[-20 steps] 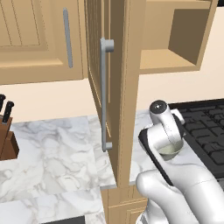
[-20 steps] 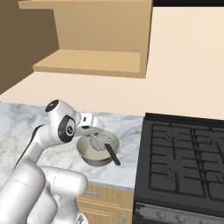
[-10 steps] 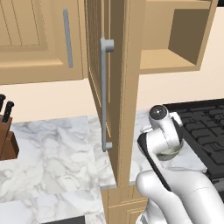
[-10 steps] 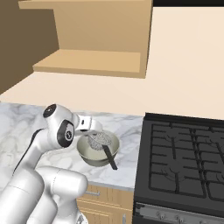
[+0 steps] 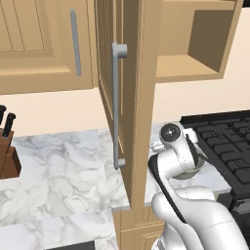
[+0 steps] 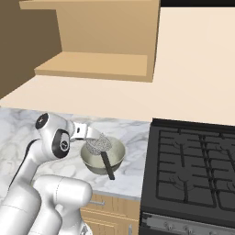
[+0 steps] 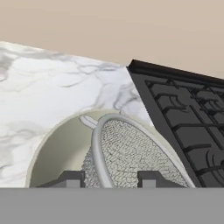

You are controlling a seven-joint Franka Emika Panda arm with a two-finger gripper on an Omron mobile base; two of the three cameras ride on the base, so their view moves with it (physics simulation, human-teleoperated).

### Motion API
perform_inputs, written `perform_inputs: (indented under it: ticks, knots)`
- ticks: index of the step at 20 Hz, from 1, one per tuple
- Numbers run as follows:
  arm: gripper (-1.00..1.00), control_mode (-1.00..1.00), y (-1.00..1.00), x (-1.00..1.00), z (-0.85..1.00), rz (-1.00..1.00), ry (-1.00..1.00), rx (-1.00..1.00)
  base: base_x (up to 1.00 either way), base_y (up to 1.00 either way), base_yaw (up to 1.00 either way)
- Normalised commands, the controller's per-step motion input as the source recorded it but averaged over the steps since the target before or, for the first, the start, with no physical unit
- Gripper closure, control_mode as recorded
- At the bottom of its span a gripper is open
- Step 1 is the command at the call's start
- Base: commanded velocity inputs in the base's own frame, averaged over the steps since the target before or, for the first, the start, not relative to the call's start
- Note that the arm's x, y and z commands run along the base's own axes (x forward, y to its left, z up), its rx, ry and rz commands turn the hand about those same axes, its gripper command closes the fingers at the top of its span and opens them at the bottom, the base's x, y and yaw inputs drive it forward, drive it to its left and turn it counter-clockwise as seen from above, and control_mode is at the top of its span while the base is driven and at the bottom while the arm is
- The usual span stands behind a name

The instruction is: Open the cabinet and setup a tea strainer by placing it in the bowl upright.

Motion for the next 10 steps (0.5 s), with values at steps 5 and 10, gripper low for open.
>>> perform_inputs:
  ticks: [5, 10]
  knots:
    - [1.0, -1.0, 0.0, 0.0, -0.35, 0.0, -0.13, -0.02, 0.0, 0.0, 0.0]
    - [1.0, -1.0, -0.03, -0.01, -0.39, 0.0, -0.1, 0.0, 0.0, 0.0, 0.0]
